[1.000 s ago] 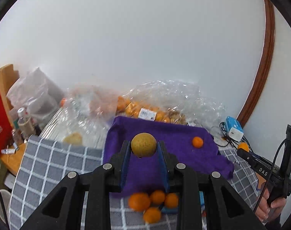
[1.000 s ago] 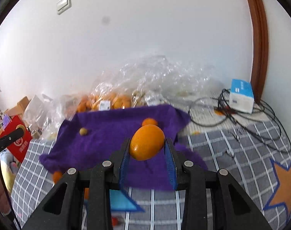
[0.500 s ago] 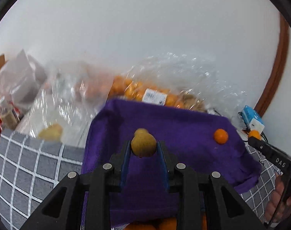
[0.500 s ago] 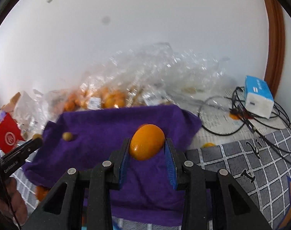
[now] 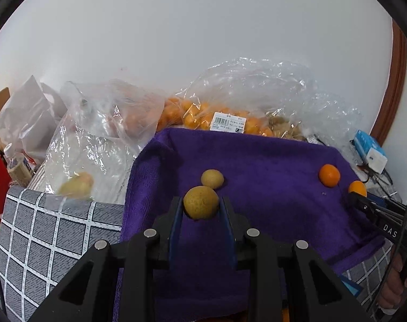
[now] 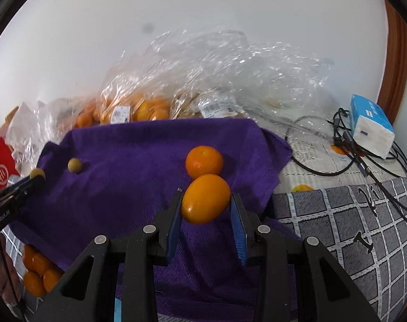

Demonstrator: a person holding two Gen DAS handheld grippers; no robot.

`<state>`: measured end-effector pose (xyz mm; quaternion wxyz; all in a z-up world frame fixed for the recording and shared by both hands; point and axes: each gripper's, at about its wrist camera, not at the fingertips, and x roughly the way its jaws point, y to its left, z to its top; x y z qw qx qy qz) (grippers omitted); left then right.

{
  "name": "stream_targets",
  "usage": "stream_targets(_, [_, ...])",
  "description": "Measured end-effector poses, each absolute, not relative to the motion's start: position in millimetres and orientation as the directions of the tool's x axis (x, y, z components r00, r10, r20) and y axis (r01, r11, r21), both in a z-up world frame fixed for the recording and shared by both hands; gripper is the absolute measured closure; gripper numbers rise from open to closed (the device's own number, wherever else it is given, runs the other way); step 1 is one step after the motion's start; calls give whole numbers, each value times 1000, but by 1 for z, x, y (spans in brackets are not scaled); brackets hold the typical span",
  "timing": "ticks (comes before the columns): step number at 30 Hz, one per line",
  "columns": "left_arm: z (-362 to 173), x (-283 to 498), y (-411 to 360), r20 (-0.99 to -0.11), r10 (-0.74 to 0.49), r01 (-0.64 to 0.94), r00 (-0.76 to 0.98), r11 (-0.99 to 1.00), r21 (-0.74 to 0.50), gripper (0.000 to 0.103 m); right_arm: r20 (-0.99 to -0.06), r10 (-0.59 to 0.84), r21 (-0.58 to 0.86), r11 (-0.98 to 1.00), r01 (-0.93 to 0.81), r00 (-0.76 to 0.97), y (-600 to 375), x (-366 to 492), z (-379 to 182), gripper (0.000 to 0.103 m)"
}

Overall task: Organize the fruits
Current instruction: 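Lower both fruits onto the towel and open both grippers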

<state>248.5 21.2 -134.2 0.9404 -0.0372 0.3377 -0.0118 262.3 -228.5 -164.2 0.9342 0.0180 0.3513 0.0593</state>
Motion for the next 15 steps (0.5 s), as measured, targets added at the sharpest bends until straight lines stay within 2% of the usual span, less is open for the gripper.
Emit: stream_targets(15, [-148, 261, 30, -693, -6, -45, 721, 997, -56, 76, -703, 102, 35, 994, -108, 704, -220, 267, -180, 68])
